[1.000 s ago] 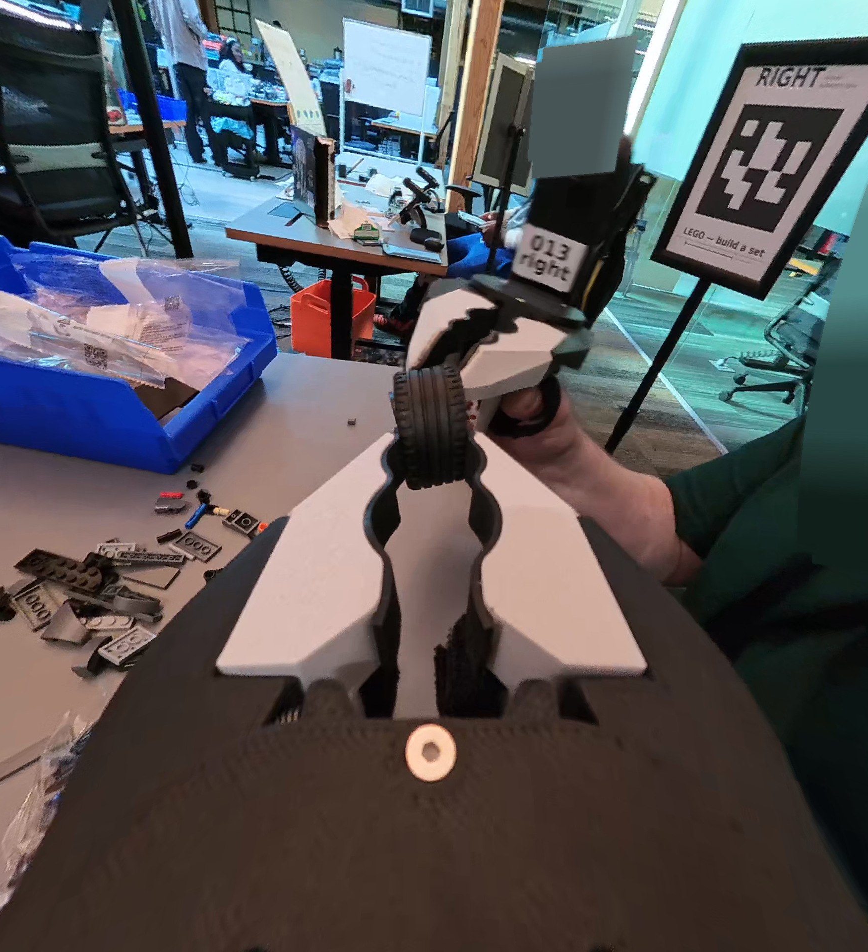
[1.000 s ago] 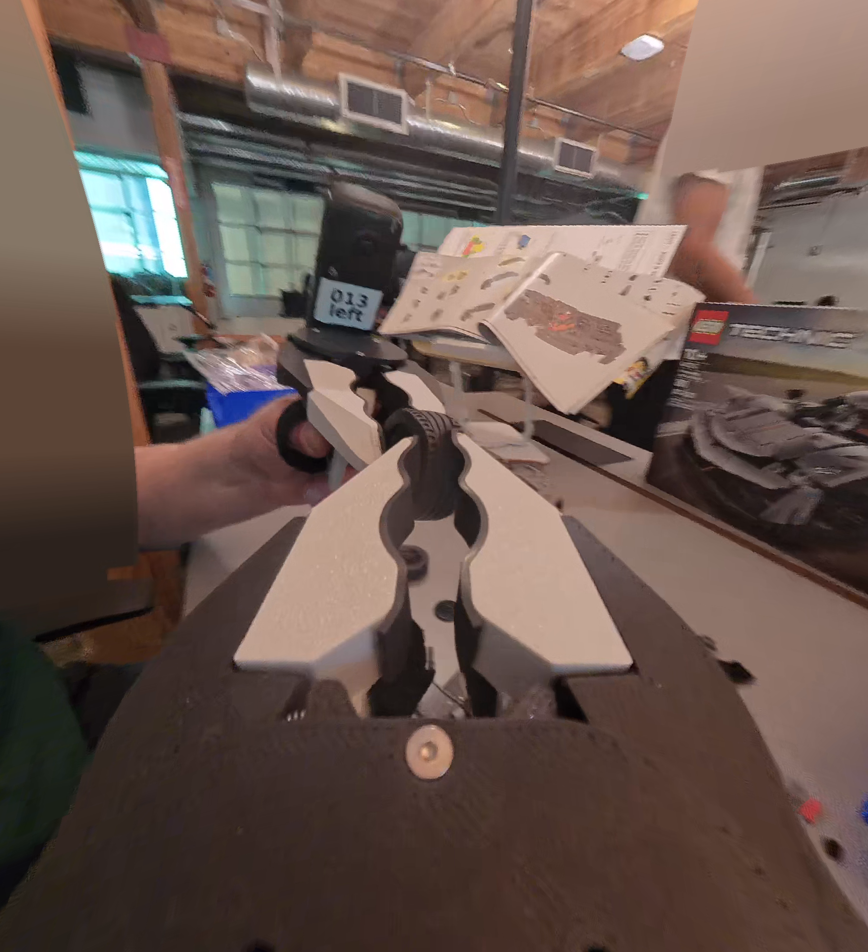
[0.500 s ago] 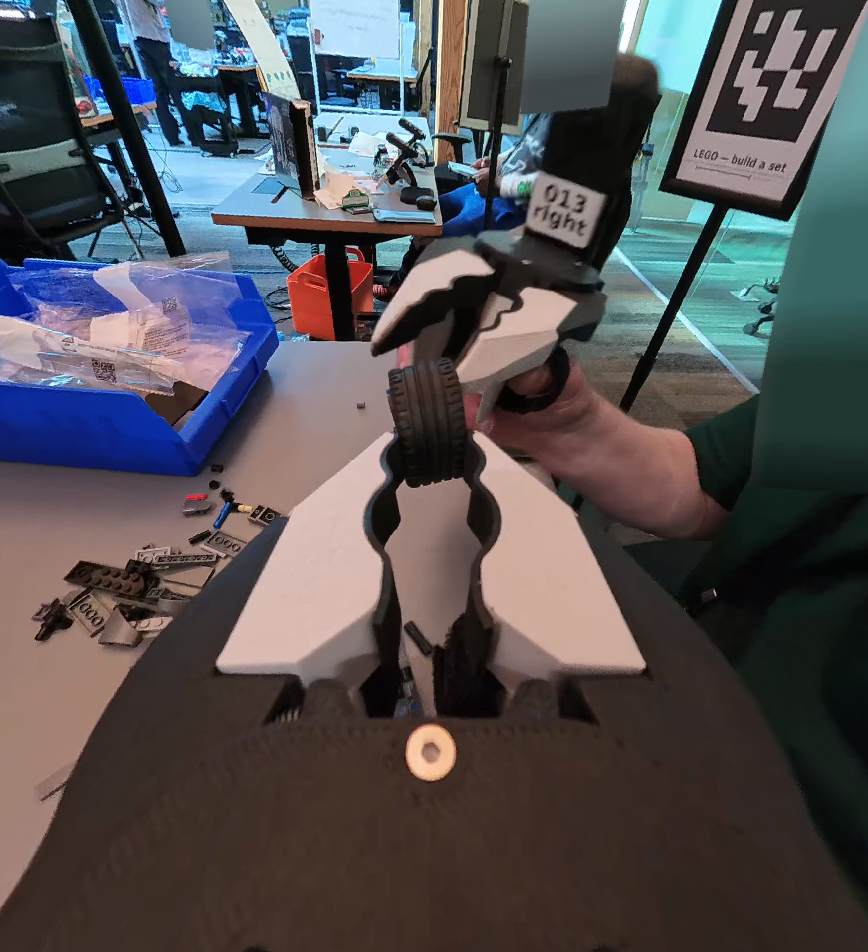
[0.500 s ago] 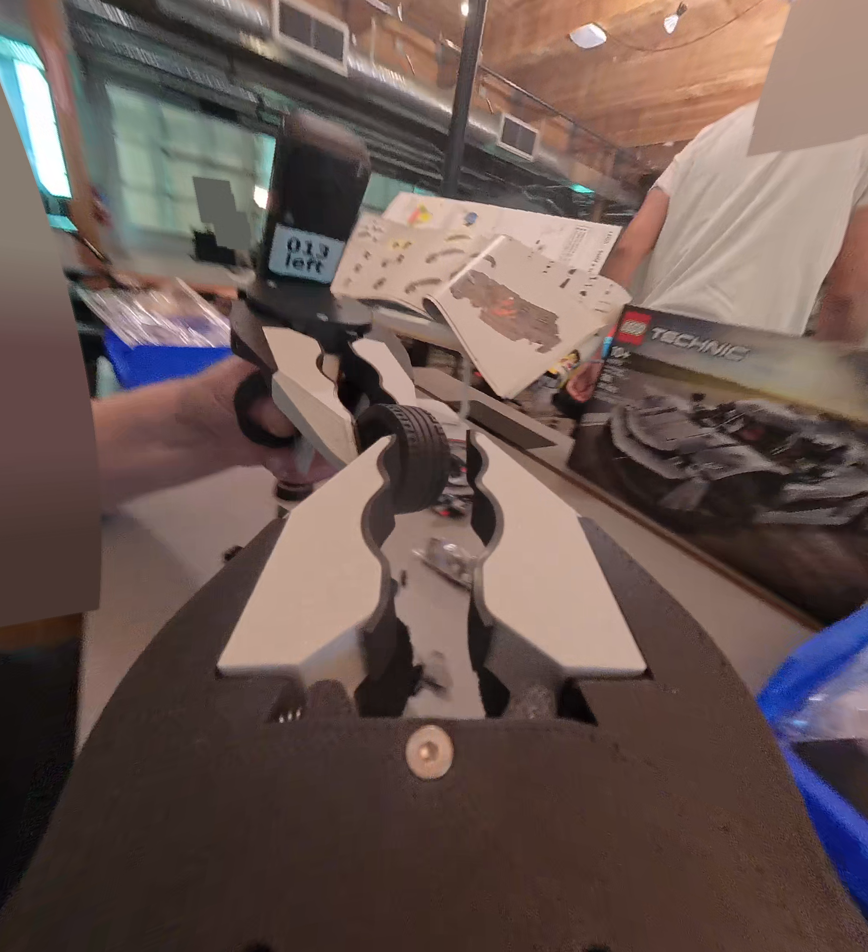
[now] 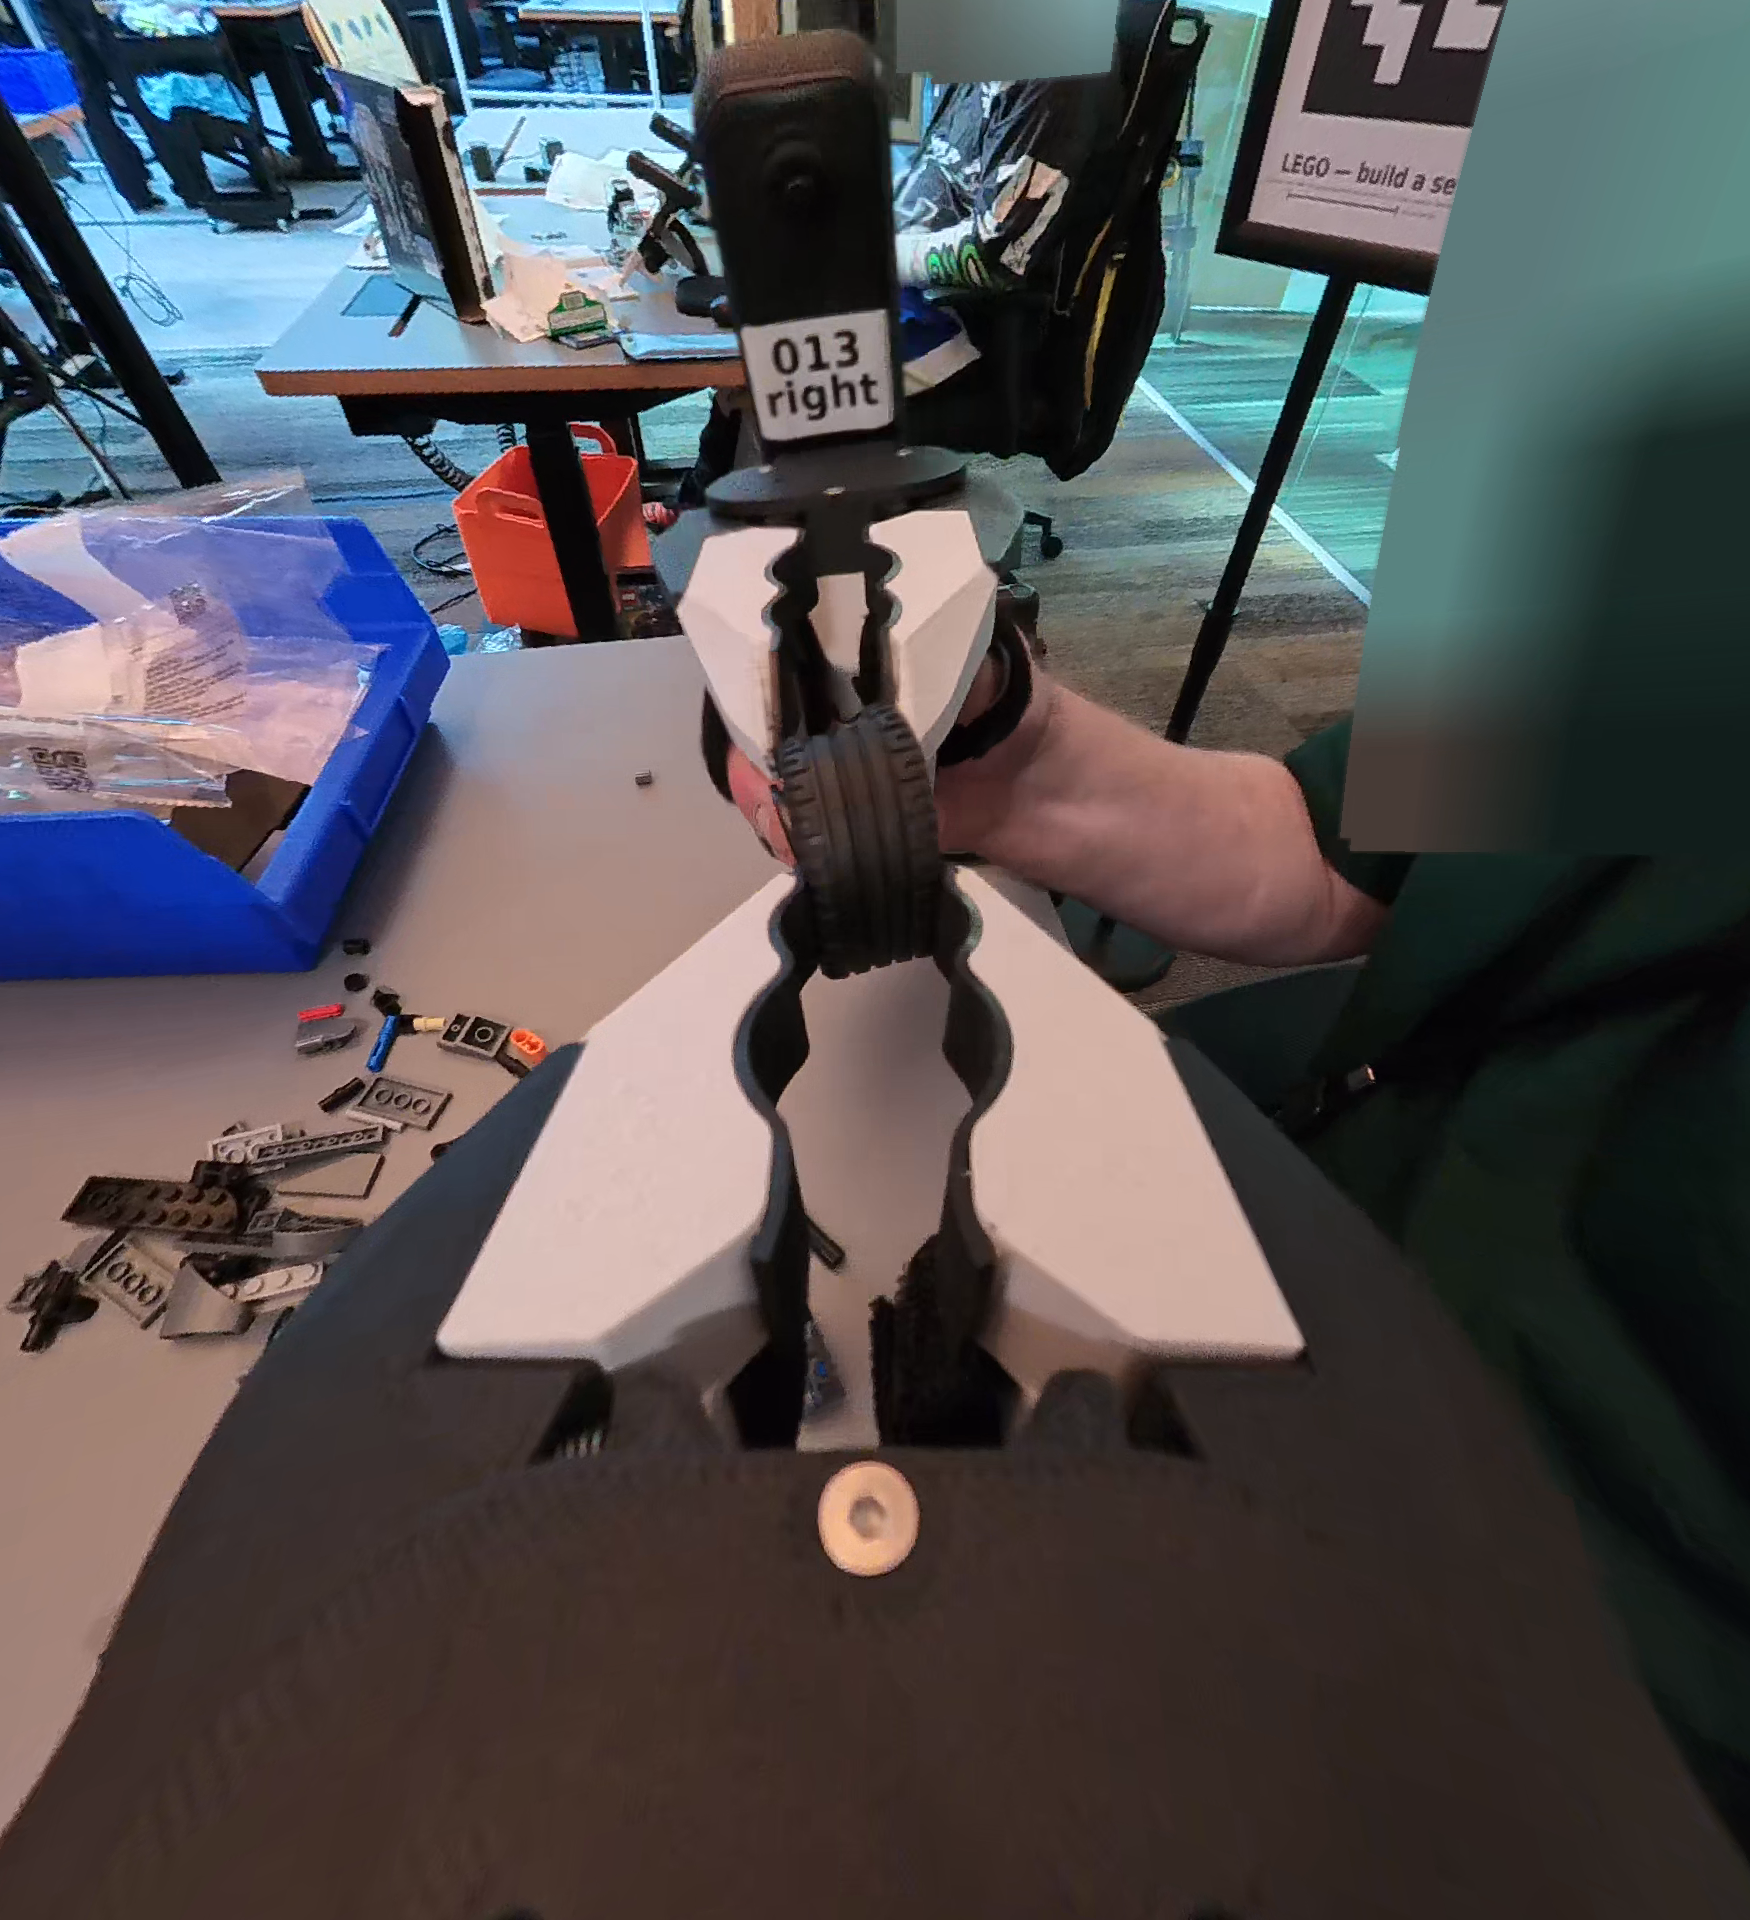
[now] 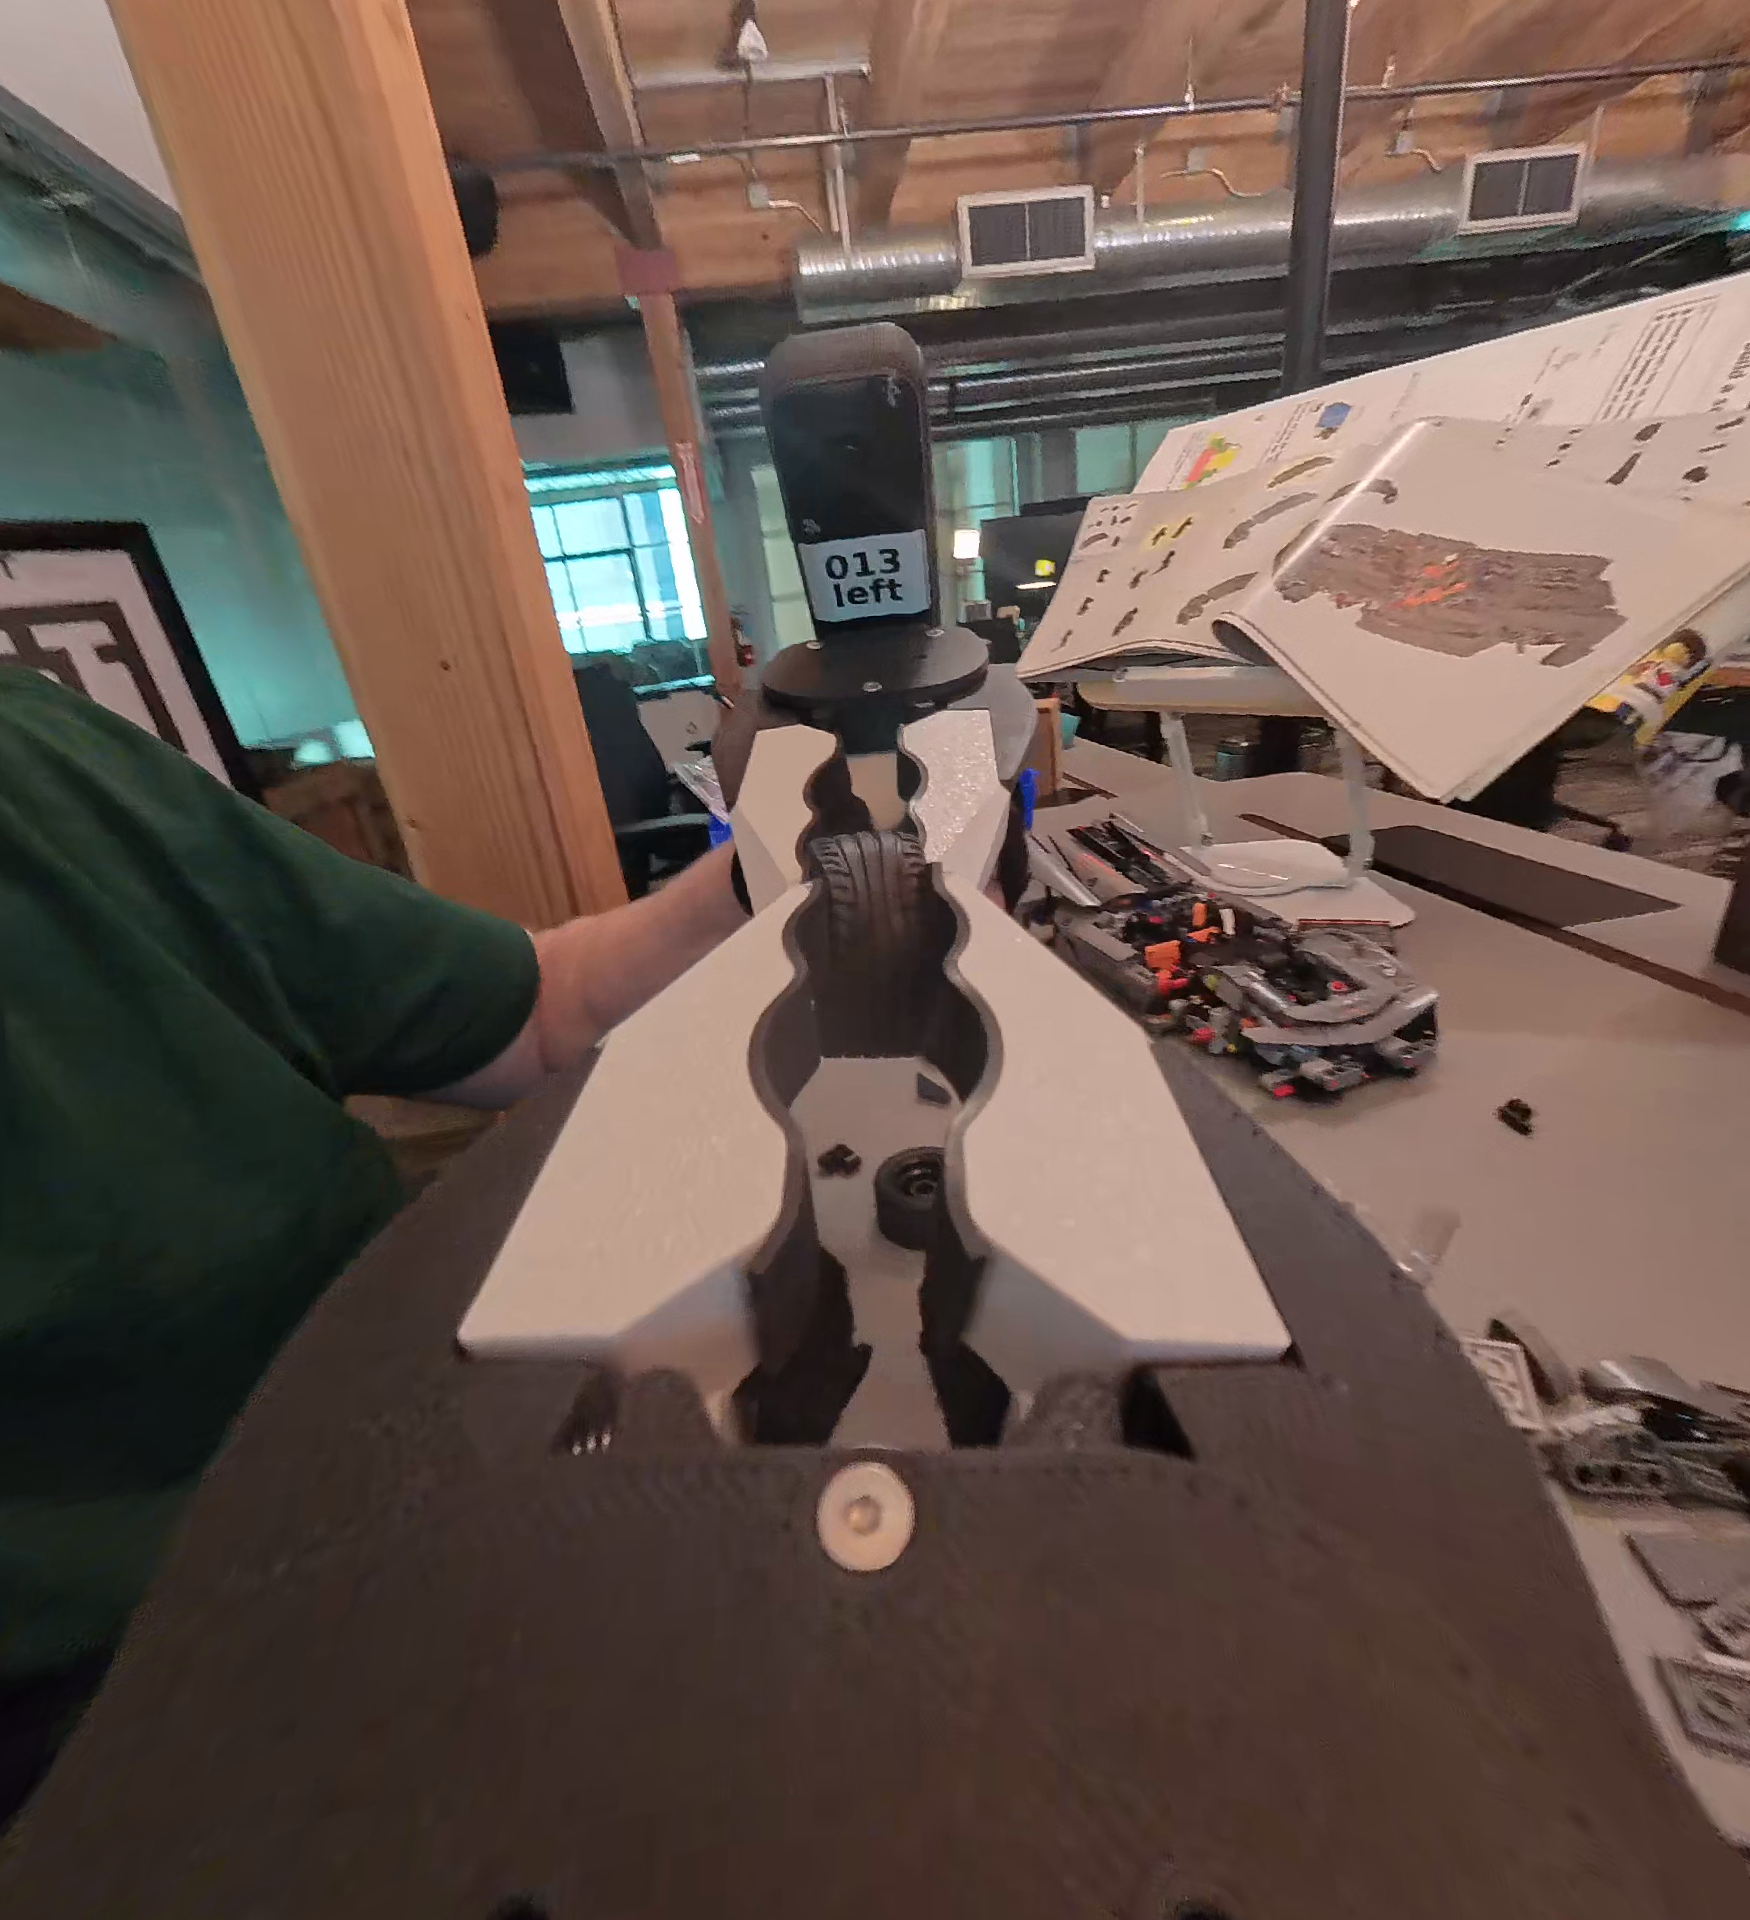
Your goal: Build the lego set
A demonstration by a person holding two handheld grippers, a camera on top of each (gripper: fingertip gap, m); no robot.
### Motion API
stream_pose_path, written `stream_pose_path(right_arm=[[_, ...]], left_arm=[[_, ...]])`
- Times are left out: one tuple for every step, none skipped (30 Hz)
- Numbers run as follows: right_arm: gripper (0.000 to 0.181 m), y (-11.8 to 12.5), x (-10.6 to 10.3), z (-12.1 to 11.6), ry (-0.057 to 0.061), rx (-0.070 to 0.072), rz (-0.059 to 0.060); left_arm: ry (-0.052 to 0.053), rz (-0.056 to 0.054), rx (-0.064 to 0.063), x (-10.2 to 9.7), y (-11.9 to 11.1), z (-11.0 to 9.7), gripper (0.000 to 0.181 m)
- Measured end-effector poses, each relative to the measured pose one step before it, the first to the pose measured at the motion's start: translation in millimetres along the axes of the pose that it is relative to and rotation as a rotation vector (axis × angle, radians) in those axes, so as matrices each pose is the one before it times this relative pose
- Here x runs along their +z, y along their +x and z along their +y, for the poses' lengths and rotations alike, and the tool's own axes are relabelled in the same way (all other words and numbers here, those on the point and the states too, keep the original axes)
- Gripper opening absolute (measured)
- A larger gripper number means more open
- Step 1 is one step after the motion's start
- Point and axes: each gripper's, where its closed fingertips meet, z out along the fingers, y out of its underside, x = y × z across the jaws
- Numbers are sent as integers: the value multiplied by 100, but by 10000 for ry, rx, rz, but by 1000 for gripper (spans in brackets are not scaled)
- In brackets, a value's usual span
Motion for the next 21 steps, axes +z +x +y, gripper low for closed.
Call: stream_pose_path(right_arm=[[14, -100, 46, -17, 102, 200, -163], [14, -130, 41, -39, 109, 225, -201], [13, -120, 55, -24, 82, 208, -175], [13, -86, 45, 19, 44, 176, -125], [13, -67, 37, 0, 57, 181, -124], [12, -20, 36, -21, 76, 193, -79], [12, 67, 32, 32, 31, 169, -8], [12, 111, 34, 33, 30, 188, 8], [12, 80, 46, -29, 82, 187, -16], [11, -8, 40, 12, 56, 163, -73], [11, -16, 44, 28, 53, 159, -79], [11, -25, 36, -35, 99, 169, -94], [10, -131, 48, -65, 105, 141, -159], [10, -76, 48, -87, 93, 99, -109], [10, 105, 33, -67, 56, -53, 101], [10, 241, 23, -98, 39, -221, 282], [11, 265, 22, -192, 86, -334, 371], [11, 295, -15, -278, 100, -443, 460], [11, 262, -12, -290, 106, -437, 450], [11, 269, 64, -191, 55, -458, 479], [11, 288, 107, -15, -38, -587, 536]], left_arm=[[0, 153, -20, -29, 87, 38, 20], [36, 193, -29, -20, 150, -19, 20], [24, 149, -11, -29, 117, -1, 20], [-12, 127, -24, -14, 93, 46, 20], [-30, 110, -12, -16, 92, 36, 20], [-21, 53, 8, -5, 28, 3, 20], [-71, -12, 16, -31, -59, 70, 20], [-127, -89, 99, -44, -107, 143, 21], [-92, -144, 121, -40, -116, 27, 21], [-155, -113, 126, -34, -21, 51, 21], [-224, -131, 236, -25, 2, 126, 21], [-172, -146, 191, -59, -58, 29, 21], [-86, 22, 92, -41, 115, -72, 21], [-20, 62, 62, -41, 76, -82, 21], [-11, -37, 3, -67, -154, -7, 21], [10, -120, -17, -91, -272, 27, 21], [135, -182, -126, -63, -344, -128, 22], [261, -242, -204, -23, -409, -266, 23], [369, -185, -165, 37, -272, -353, 24], [212, -274, -111, 50, -321, -167, 24], [167, -398, -98, -4, -479, -175, 25]])
